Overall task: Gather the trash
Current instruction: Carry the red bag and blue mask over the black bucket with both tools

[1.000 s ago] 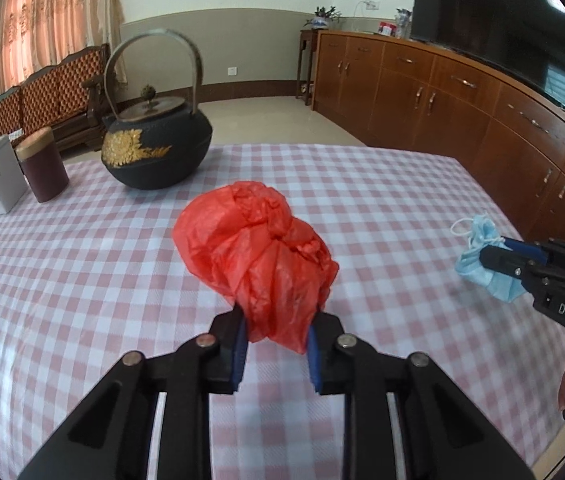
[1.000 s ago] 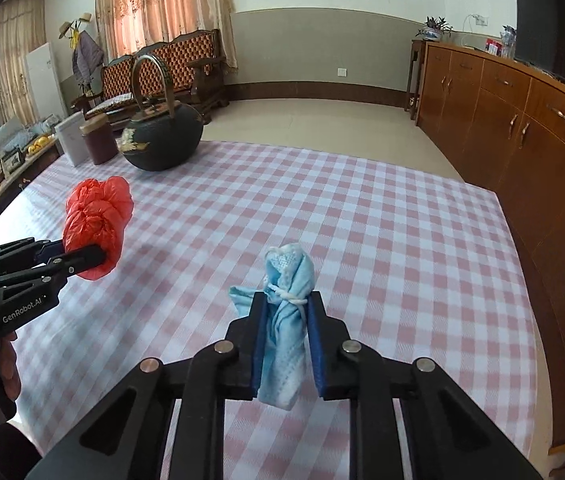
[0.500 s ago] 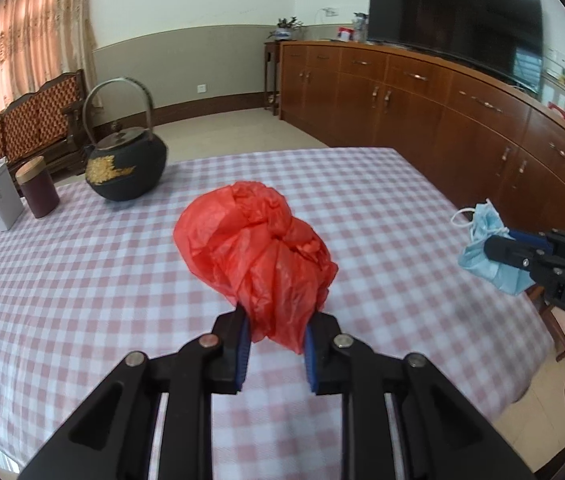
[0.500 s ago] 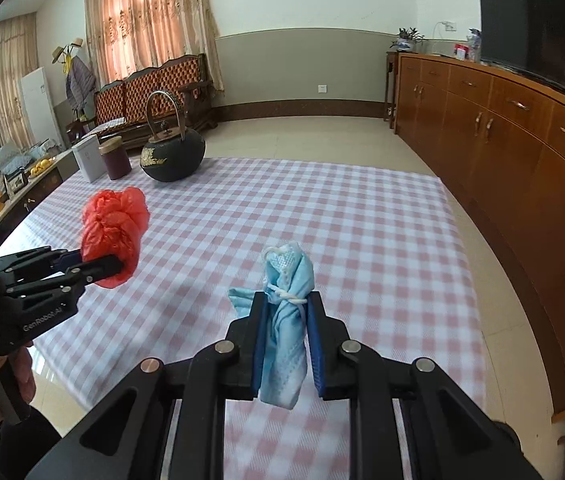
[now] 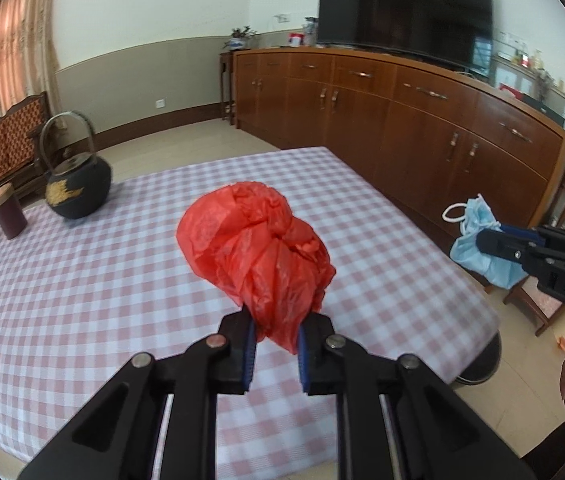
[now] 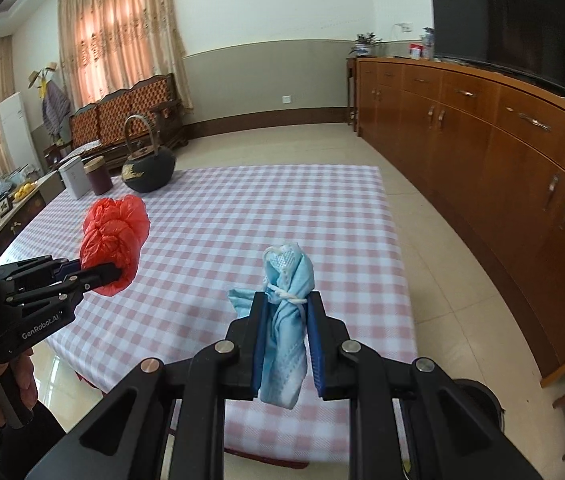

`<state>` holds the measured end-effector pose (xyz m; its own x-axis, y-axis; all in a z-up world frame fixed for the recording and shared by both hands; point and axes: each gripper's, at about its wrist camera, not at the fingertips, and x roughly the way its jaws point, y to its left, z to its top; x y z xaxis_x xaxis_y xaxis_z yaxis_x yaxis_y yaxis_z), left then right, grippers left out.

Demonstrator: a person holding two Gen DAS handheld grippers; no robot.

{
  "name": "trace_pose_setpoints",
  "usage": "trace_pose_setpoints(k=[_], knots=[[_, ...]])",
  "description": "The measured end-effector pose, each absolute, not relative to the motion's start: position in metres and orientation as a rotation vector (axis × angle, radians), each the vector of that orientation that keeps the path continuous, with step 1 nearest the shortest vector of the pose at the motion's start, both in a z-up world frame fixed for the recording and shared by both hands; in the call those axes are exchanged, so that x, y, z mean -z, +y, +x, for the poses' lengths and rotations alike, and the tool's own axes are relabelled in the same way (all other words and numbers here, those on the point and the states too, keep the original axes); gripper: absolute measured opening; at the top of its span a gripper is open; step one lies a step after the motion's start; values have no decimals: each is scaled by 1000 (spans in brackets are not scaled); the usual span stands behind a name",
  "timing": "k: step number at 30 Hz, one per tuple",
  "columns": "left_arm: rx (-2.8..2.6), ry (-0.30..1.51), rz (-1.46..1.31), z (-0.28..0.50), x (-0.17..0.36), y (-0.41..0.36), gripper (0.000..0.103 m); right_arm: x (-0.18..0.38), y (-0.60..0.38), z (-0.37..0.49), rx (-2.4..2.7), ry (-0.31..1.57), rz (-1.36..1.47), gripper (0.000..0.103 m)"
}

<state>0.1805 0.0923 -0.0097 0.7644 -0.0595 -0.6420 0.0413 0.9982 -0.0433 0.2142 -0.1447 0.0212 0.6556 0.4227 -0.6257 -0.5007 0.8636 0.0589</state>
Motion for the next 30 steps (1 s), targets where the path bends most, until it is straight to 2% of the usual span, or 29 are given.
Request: trace_pose_setpoints(k=[16,30], knots=[[263,704,41,168,15,-18,17,-31,-250,173,-363,656,-44,20],[473,743,116,167,33,-128,17,-11,-366,140,-200,683,31,20]])
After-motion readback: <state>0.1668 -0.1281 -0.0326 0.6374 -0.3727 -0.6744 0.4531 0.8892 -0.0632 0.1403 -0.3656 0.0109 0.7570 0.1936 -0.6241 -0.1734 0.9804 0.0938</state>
